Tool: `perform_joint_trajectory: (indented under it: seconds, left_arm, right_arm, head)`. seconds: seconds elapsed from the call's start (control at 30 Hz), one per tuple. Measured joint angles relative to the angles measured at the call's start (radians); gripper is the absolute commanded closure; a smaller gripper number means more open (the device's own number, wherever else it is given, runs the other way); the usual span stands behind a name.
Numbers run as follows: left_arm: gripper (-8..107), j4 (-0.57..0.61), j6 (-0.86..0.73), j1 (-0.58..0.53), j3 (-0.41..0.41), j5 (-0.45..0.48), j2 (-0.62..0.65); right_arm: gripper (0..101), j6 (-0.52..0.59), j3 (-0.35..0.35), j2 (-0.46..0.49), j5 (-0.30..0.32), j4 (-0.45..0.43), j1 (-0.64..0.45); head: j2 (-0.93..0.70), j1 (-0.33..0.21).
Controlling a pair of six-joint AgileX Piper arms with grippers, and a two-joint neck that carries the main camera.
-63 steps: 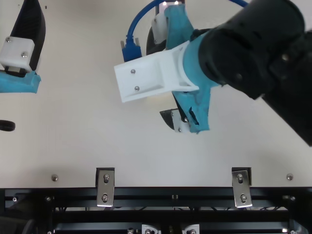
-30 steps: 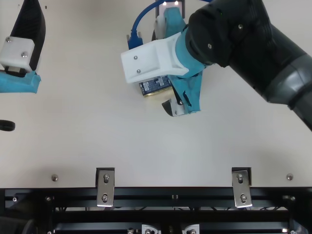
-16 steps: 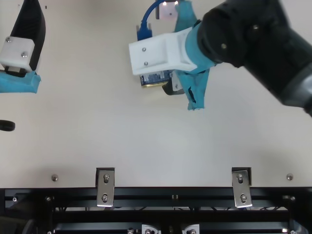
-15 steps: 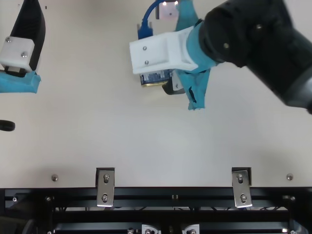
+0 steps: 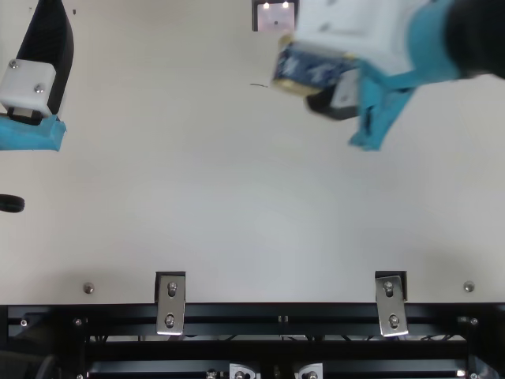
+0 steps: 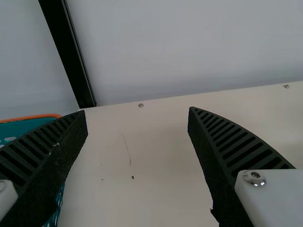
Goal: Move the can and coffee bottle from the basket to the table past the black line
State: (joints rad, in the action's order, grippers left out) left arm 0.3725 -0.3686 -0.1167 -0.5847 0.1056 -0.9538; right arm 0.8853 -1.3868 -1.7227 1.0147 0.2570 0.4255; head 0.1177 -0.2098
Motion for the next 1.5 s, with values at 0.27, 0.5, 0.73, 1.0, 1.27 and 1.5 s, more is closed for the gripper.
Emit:
perform_joint_trajectory:
  seconds: [0.27, 0.5, 0.73, 1.0, 1.27, 1.5]
  left_arm:
    - [9, 0.000, 0.000, 0.000, 0.000, 0.000, 0.000]
    - [9, 0.000, 0.000, 0.000, 0.000, 0.000, 0.000]
    - [9, 0.000, 0.000, 0.000, 0.000, 0.000, 0.000]
    - [9, 0.000, 0.000, 0.000, 0.000, 0.000, 0.000]
    - [9, 0.000, 0.000, 0.000, 0.000, 0.000, 0.000]
    - [9, 0.000, 0.000, 0.000, 0.000, 0.000, 0.000]
  right_arm:
    - [101, -0.103, 0.126, 0.117, -0.052, -0.016, -0.205]
    - [101, -0.095, 0.211, 0.195, -0.064, -0.014, -0.424]
    - [101, -0.039, 0.244, 0.219, -0.065, -0.002, -0.651]
    - [101, 0.040, 0.234, 0.211, -0.049, 0.020, -0.904]
    - [101, 0.098, 0.200, 0.177, -0.052, 0.013, -1.114]
    - [101, 0.110, 0.199, 0.152, -0.068, -0.055, -1.230]
  head:
    - [0.169, 0.000]
    - [0.338, -0.005]
    - [0.517, -0.005]
    - [0.670, 0.005]
    - [0.681, 0.010]
    - [0.681, 0.010]
